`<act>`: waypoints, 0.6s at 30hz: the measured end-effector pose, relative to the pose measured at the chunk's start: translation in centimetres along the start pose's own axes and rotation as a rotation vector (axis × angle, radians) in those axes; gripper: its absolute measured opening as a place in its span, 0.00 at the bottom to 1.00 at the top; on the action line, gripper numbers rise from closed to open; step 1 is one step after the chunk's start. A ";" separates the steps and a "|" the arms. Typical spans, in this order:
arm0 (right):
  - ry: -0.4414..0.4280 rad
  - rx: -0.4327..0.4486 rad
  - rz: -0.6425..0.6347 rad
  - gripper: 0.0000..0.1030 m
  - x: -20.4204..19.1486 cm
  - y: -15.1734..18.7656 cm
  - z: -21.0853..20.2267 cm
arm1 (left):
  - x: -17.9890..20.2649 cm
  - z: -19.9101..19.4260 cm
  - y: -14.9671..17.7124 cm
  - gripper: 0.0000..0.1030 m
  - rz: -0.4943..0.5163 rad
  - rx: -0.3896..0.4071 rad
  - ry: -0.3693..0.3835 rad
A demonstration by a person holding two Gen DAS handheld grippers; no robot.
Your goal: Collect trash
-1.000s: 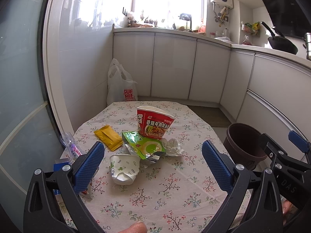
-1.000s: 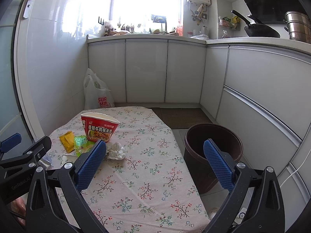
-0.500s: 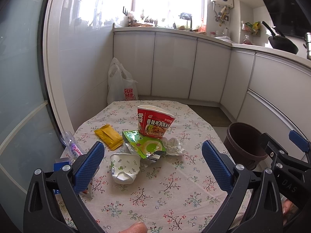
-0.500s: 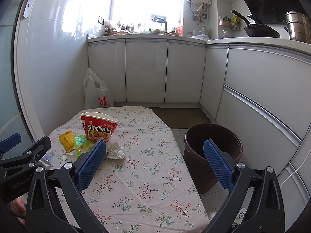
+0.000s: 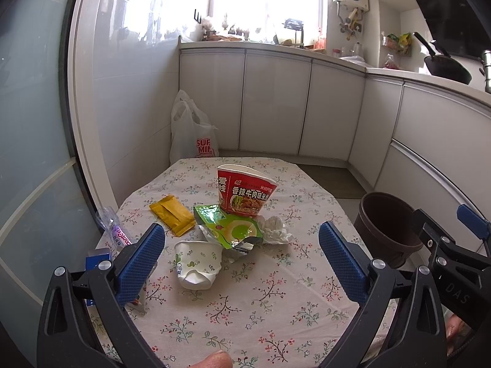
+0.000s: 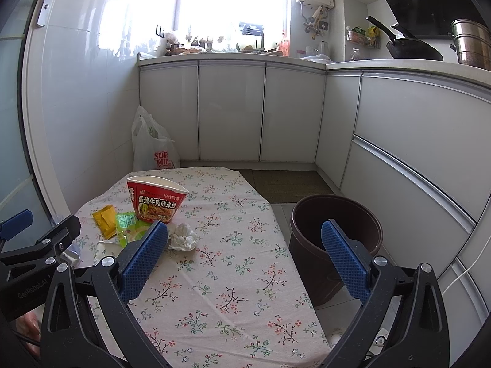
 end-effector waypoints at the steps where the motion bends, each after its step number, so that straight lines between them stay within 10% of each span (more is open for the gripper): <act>1: 0.000 -0.001 -0.001 0.93 -0.1 0.0 0.0 | 0.0 0.0 0.1 0.95 0.000 -0.001 -0.001; 11: 0.003 -0.016 -0.005 0.93 0.1 0.2 0.1 | 0.1 0.2 -0.1 0.95 0.000 -0.016 -0.007; 18: -0.050 -0.185 0.058 0.93 0.4 1.6 2.0 | -0.6 1.5 1.3 0.95 -0.021 -0.139 -0.011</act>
Point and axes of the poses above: each gripper's, at about its wrist camera, not at the fingertips, and z roughly the way its jaws point, x to its right, y to its underside, the point moved 8 cm from there along z, roughly the way its jaws point, and after that the axes turned 9 degrees about z, right-handed, at the moved point
